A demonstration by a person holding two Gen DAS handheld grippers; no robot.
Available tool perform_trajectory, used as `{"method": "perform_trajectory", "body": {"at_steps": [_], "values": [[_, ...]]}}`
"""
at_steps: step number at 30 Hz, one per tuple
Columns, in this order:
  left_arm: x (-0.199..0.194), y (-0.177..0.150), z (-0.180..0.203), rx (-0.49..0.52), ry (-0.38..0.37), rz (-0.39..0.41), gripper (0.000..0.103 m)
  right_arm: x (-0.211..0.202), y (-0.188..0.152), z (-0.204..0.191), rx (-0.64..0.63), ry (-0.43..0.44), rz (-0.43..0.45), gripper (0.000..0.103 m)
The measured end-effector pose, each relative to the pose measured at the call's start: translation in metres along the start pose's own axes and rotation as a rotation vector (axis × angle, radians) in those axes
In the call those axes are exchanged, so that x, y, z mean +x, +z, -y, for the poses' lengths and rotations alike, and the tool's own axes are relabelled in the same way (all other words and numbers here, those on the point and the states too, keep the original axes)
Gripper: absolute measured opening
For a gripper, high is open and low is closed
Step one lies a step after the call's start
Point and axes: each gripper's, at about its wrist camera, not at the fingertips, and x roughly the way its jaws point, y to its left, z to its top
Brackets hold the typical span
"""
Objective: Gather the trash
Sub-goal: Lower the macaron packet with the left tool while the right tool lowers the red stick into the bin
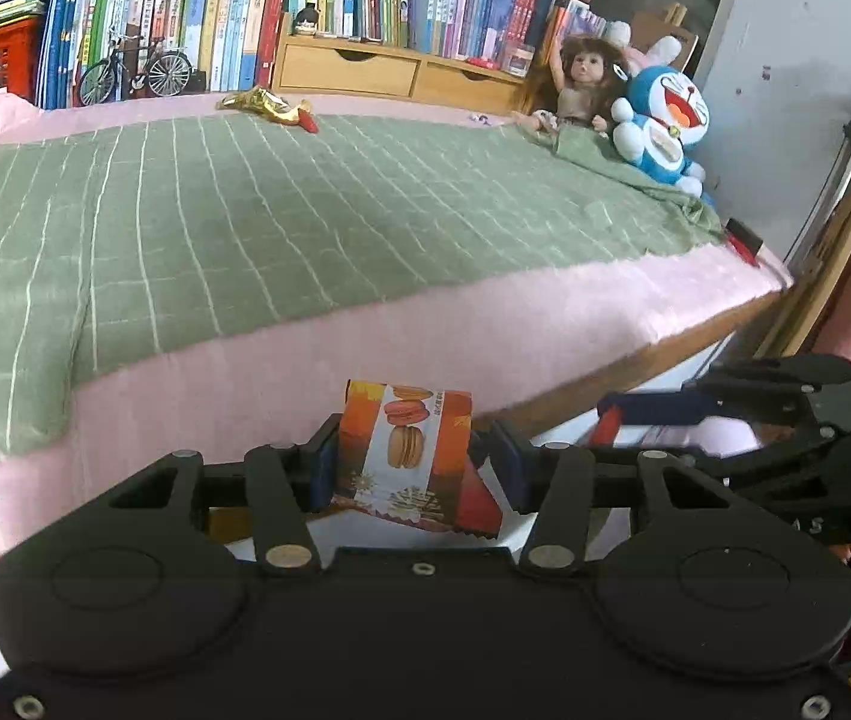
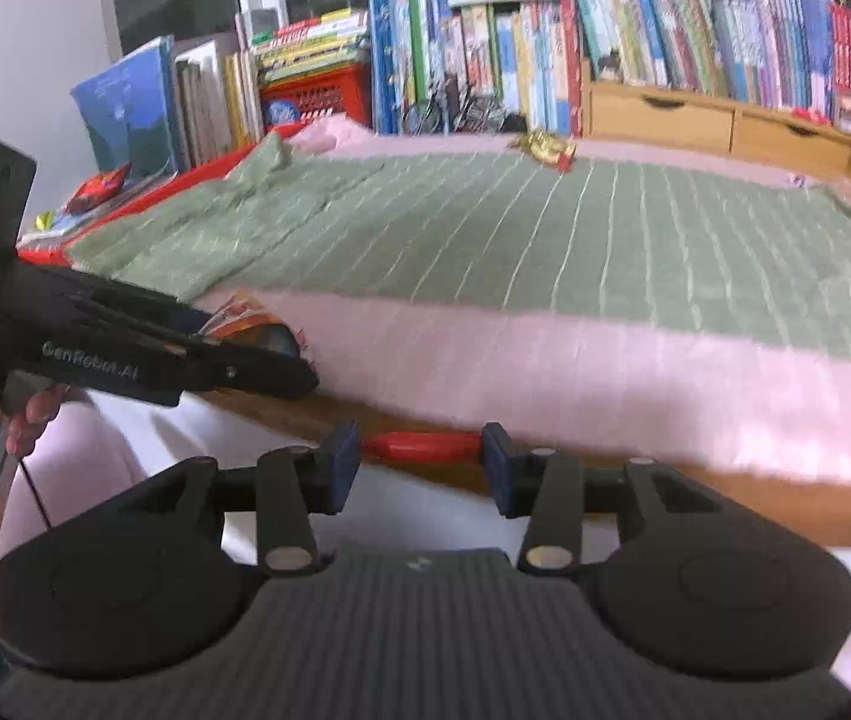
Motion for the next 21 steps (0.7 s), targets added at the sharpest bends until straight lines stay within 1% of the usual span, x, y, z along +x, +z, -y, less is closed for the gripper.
{"method": "perform_trajectory", "body": {"at_steps": [3,6,13,17,21], "values": [[-0.008,-0.006,0.003,-0.007,0.007,-0.009,0.048,0.003,-0.011,-0.001,0.053,0.033,-0.022,0.049],[-0.016,-0.014,0.007,-0.011,-0.025,-0.015,0.048,0.005,-0.019,-0.003,0.068,0.024,-0.04,0.049],[-0.033,-0.034,0.021,-0.011,-0.044,-0.021,0.048,0.01,-0.029,-0.001,0.077,0.006,-0.079,0.049],[-0.029,-0.047,0.017,-0.056,-0.047,-0.053,0.048,0.017,-0.036,0.0,0.101,0.015,-0.106,0.049],[-0.018,-0.061,0.009,-0.094,-0.04,-0.106,0.048,0.024,-0.041,-0.002,0.113,0.032,-0.132,0.049]]}}
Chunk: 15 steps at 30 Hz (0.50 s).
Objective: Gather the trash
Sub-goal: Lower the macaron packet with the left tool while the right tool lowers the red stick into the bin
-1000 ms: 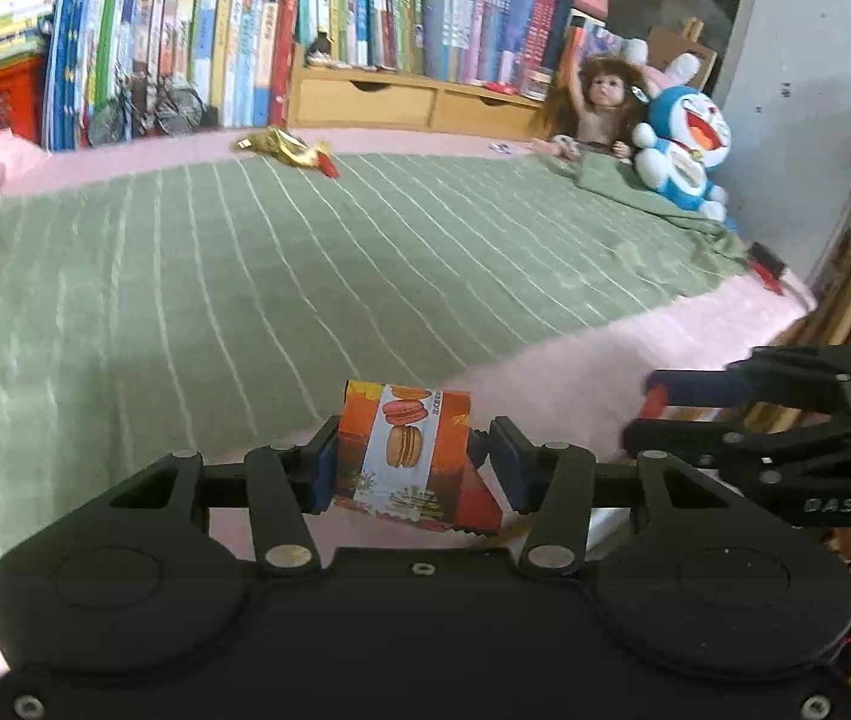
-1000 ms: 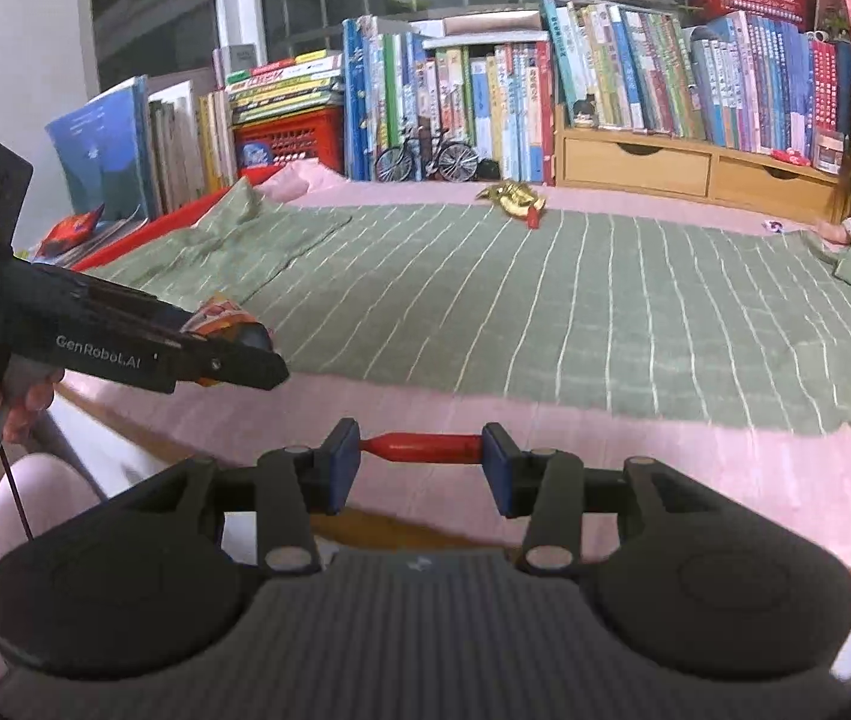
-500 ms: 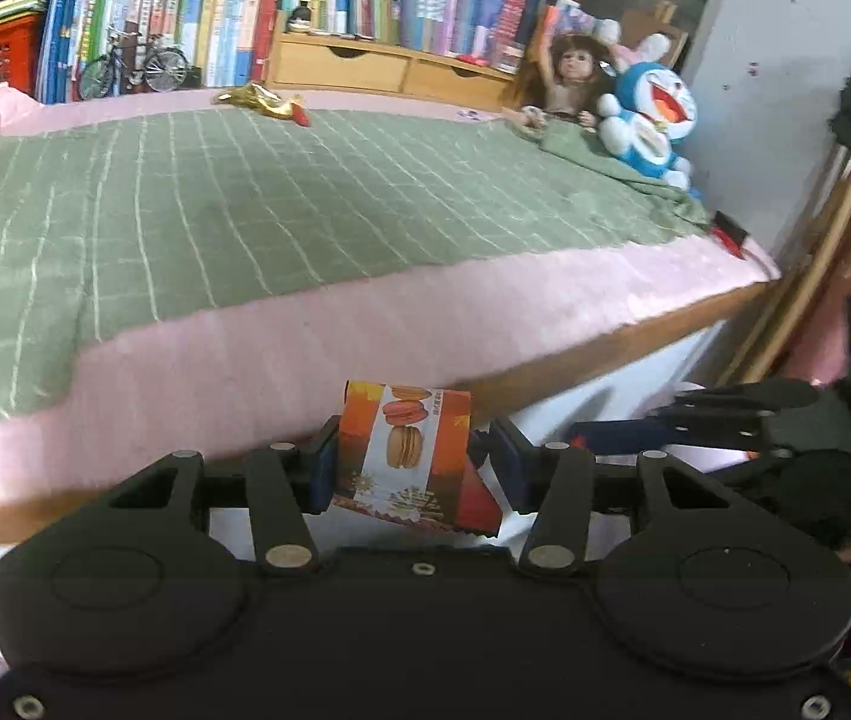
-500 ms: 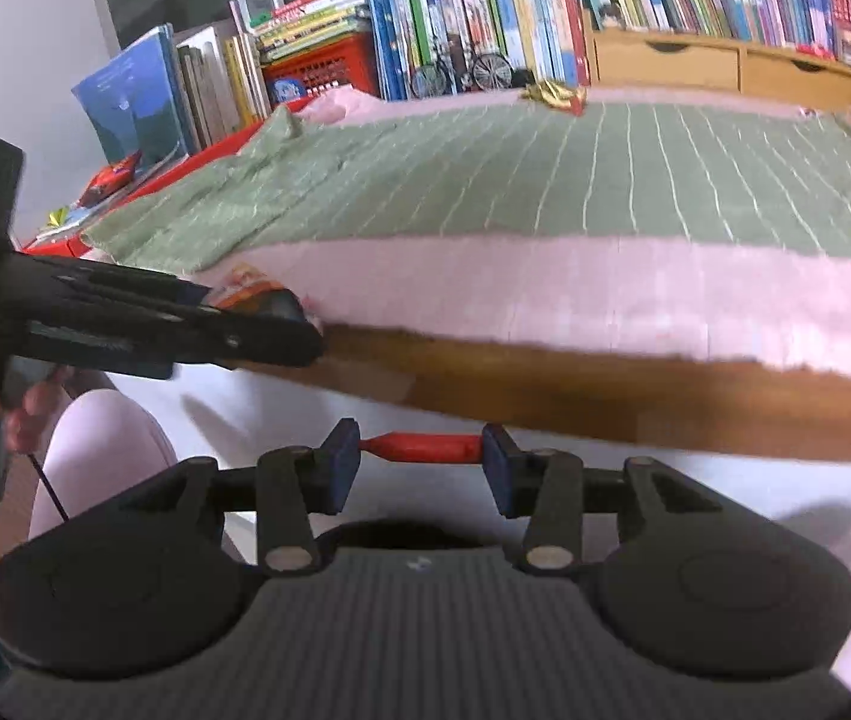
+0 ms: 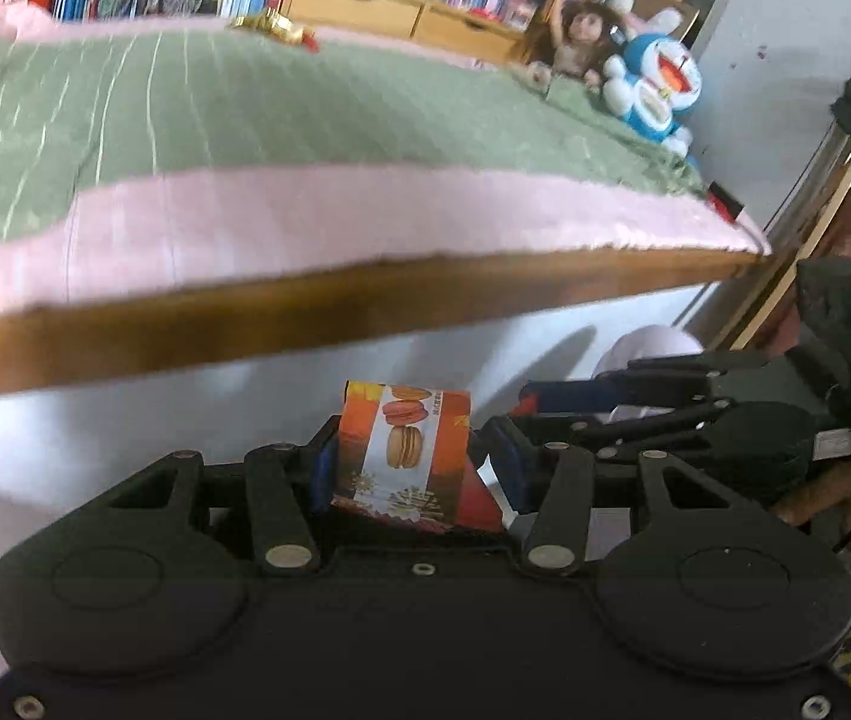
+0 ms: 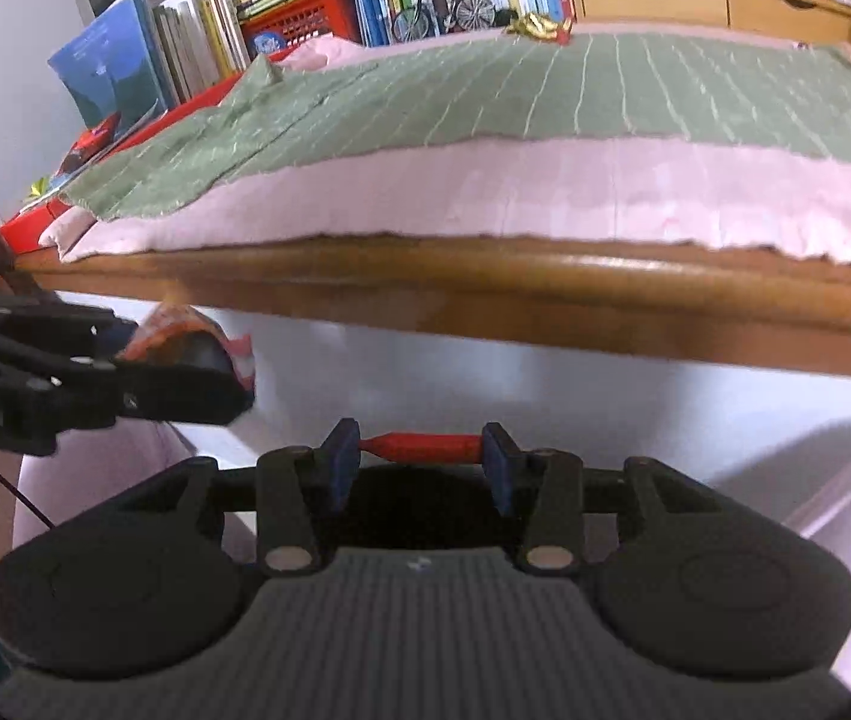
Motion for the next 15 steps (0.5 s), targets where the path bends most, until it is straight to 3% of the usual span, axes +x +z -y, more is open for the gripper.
{"method": "perform_trajectory", "body": {"at_steps": [15], "values": [[0.037,-0.017,-0.01,-0.035,0.001,-0.122,0.049,0.01,-0.01,-0.002,0.008,-0.01,-0.068,0.049]]}}
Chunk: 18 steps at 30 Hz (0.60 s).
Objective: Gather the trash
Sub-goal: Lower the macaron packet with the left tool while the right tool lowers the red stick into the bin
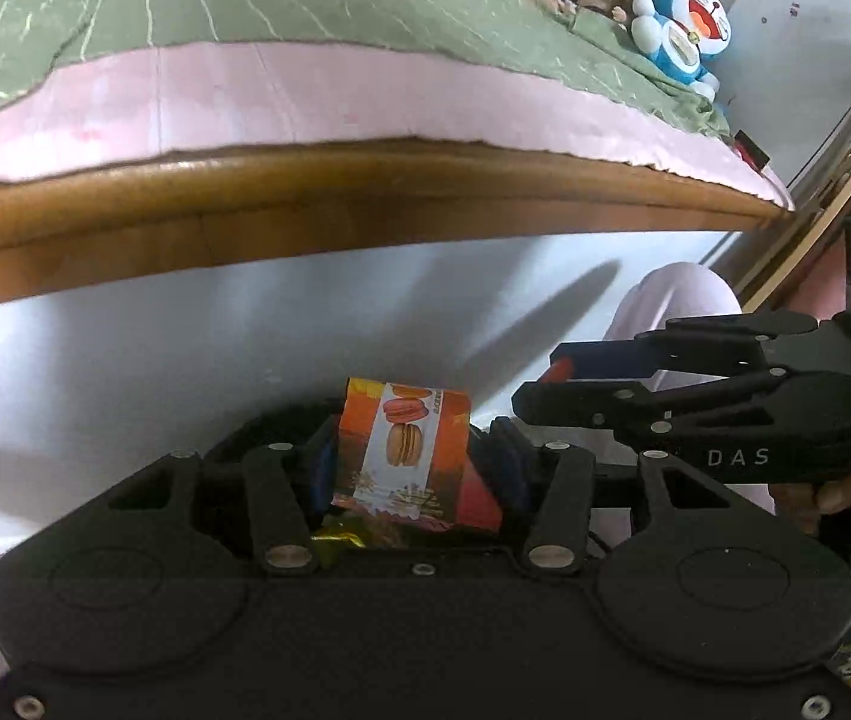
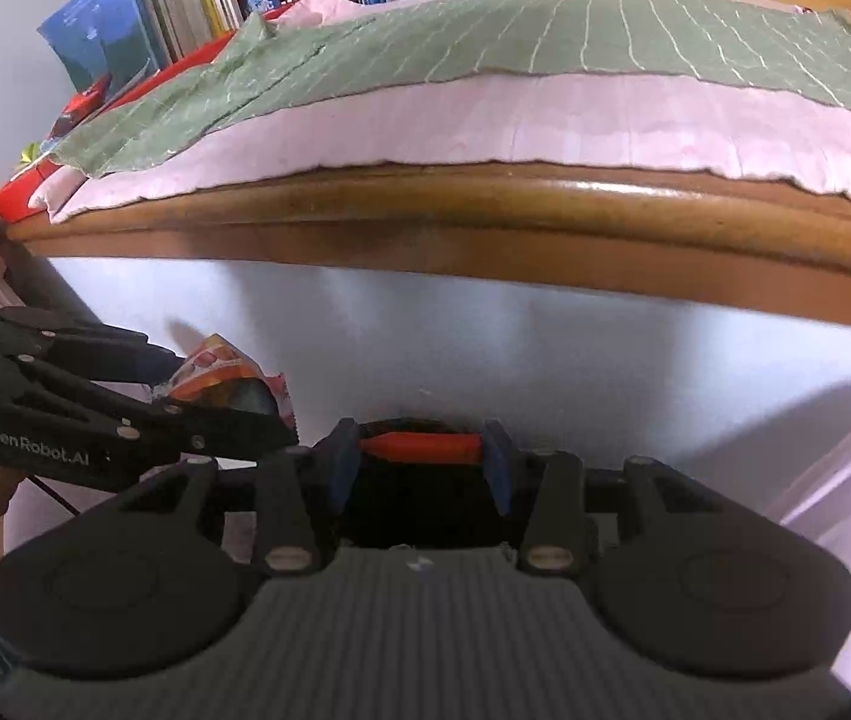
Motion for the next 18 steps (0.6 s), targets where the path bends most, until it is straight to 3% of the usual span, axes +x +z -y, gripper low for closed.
{"method": "perform_trajectory", "body": {"at_steps": [10,12,14,16,18], "values": [[0.007,0.001,-0.001,-0.005,0.022,-0.013,0.05,0.003,0.003,0.002,0.008,-0.015,-0.004,0.049],[0.009,0.001,-0.002,-0.004,0.033,-0.019,0.058,0.003,0.003,0.004,0.014,-0.022,0.0,0.049],[0.01,0.001,-0.002,-0.003,0.061,-0.019,0.087,0.002,0.003,0.006,0.019,-0.027,0.003,0.049],[0.011,0.0,-0.004,-0.008,0.087,-0.009,0.1,0.001,0.002,0.007,0.026,-0.032,0.004,0.049],[0.014,0.001,-0.007,-0.022,0.09,-0.017,0.103,0.002,0.002,0.008,0.032,-0.033,0.003,0.049]]}}
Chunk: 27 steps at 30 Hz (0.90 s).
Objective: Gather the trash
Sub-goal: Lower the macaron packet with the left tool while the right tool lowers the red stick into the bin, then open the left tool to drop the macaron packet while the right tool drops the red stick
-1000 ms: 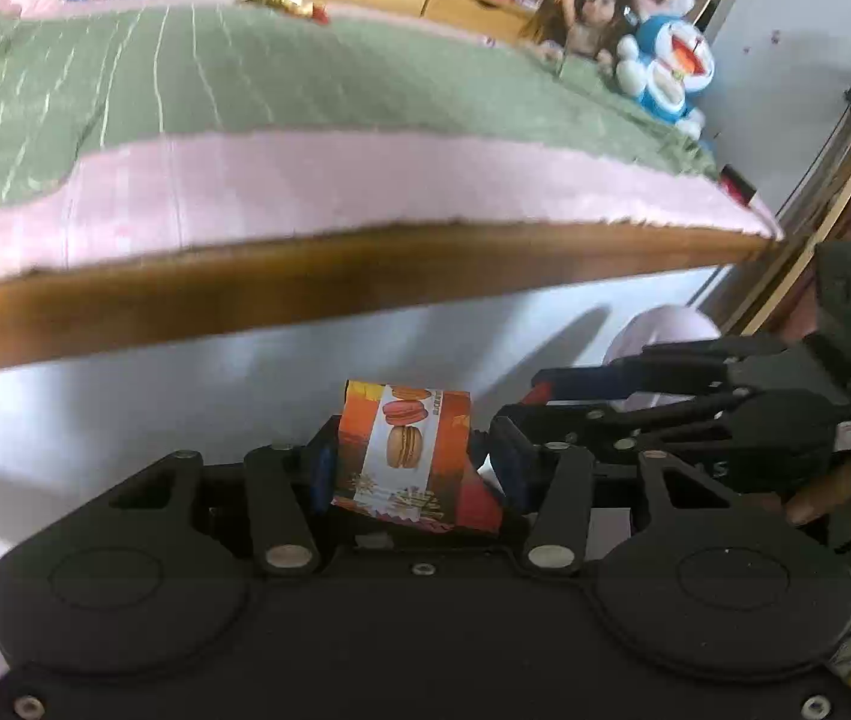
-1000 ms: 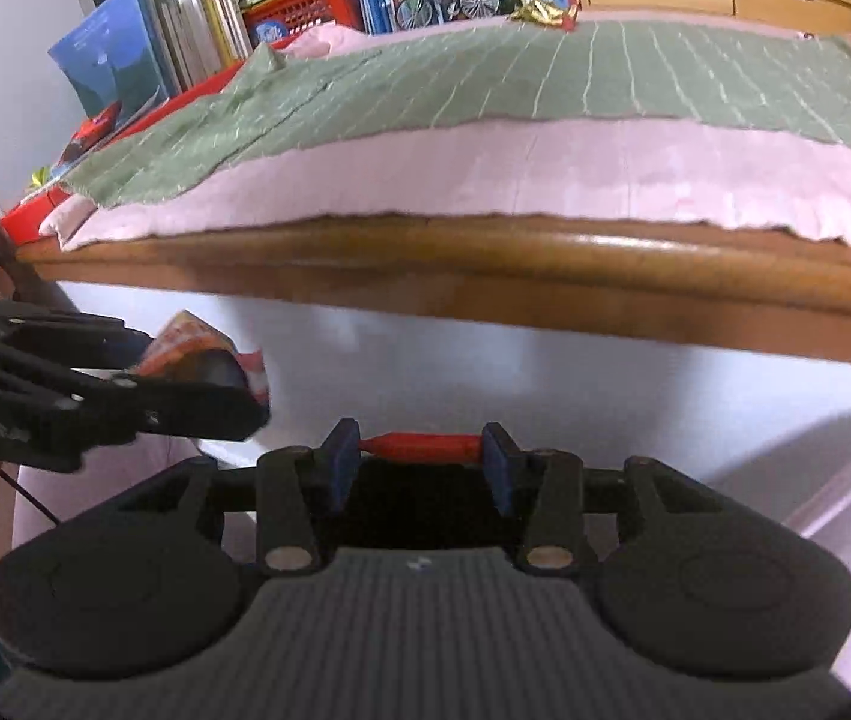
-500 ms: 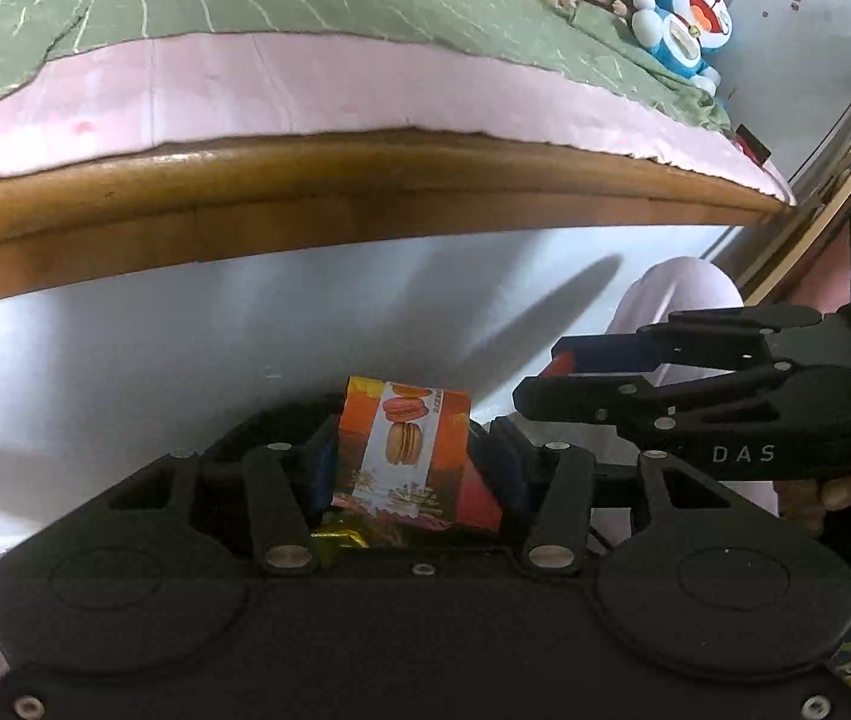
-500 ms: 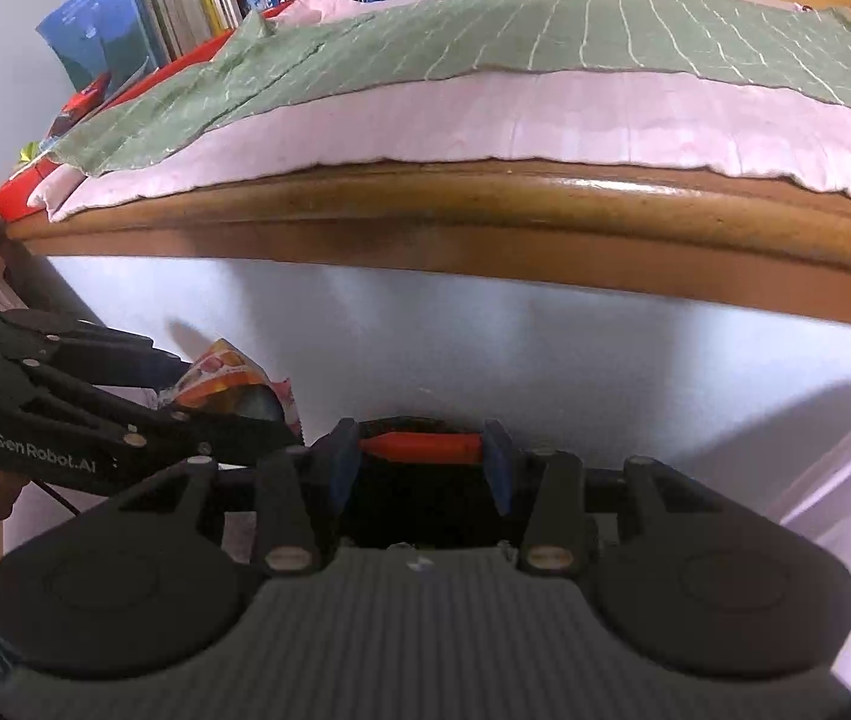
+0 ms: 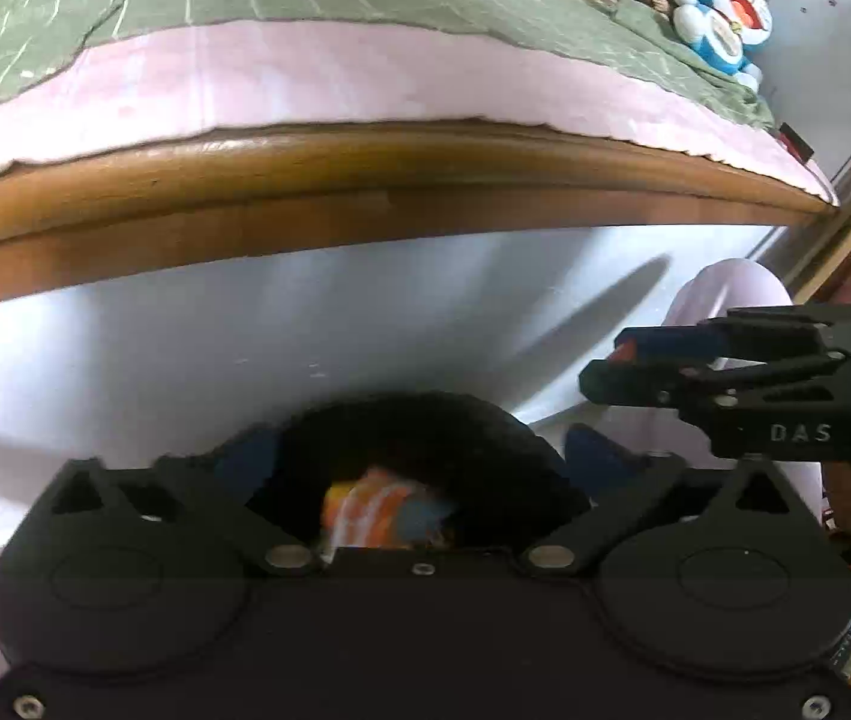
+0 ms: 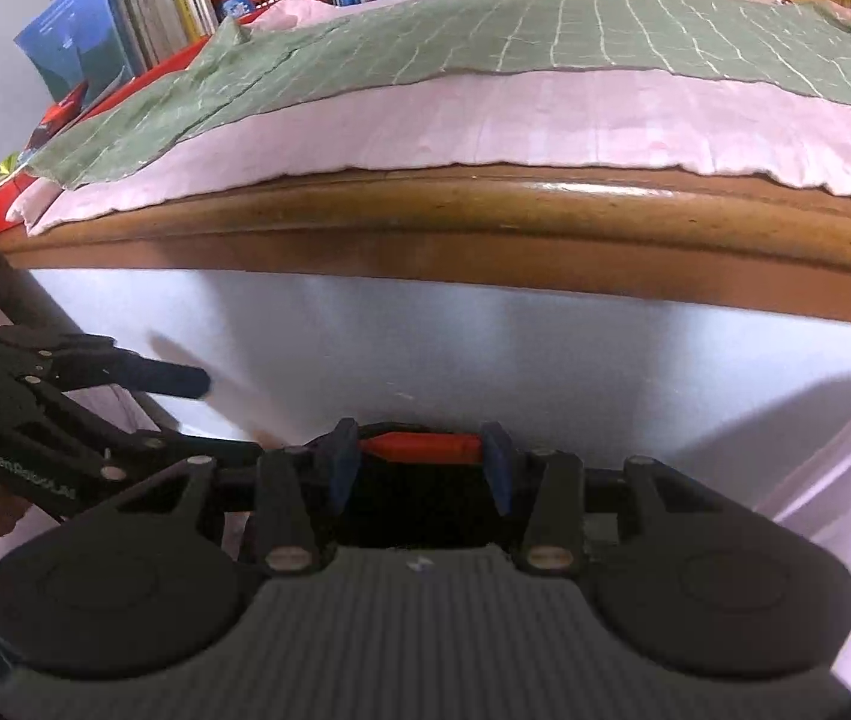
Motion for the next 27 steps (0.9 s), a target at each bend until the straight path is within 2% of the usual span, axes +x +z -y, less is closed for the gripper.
{"method": "perform_trajectory", "body": {"at_steps": [9,27], "values": [[0.01,-0.003,-0.005,-0.006,0.062,-0.044,0.103,0.002,0.0,-0.001,0.001,0.002,-0.002,0.049],[0.005,-0.011,-0.024,-0.087,0.099,-0.035,0.103,0.0,-0.002,-0.009,-0.03,0.021,-0.005,0.049]]}}
